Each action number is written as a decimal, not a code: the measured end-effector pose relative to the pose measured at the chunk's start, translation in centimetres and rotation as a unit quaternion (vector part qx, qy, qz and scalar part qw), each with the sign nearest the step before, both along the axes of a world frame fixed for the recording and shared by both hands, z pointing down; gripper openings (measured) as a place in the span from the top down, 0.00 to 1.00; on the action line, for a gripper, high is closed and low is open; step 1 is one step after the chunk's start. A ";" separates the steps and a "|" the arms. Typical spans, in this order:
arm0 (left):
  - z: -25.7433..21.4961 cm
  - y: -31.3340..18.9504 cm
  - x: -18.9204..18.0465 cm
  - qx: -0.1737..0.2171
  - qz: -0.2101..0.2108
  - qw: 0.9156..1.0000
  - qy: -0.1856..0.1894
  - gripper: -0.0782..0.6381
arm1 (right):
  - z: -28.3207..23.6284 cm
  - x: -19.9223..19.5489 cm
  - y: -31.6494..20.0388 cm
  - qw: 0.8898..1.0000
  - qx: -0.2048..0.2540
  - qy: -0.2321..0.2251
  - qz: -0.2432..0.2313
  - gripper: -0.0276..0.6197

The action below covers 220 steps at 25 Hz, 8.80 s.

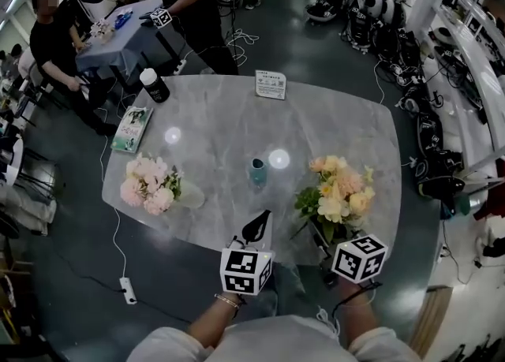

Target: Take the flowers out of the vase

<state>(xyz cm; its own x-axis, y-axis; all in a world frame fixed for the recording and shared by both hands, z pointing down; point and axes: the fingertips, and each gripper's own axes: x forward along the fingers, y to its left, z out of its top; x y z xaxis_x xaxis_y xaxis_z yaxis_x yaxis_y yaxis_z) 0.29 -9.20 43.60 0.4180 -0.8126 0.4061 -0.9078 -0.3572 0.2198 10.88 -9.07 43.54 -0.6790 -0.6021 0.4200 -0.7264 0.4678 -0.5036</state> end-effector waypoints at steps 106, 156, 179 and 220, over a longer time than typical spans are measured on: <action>3.6 -2.5 0.6 -0.033 -0.013 0.999 0.017 0.88 | 4.0 2.1 -5.3 0.995 -0.036 0.021 0.091 0.86; -9.2 1.8 -9.0 0.089 -0.110 0.989 0.038 0.88 | -8.9 -8.2 -1.8 0.993 0.115 0.016 0.021 0.95; -5.5 4.0 -14.0 0.065 -0.197 0.978 0.026 0.88 | -5.3 -12.3 -1.0 0.997 0.067 0.004 -0.040 0.95; 6.2 -1.7 -24.1 0.050 -0.296 0.954 -0.008 0.38 | 5.4 -18.4 -1.8 0.989 0.012 0.021 -0.143 0.95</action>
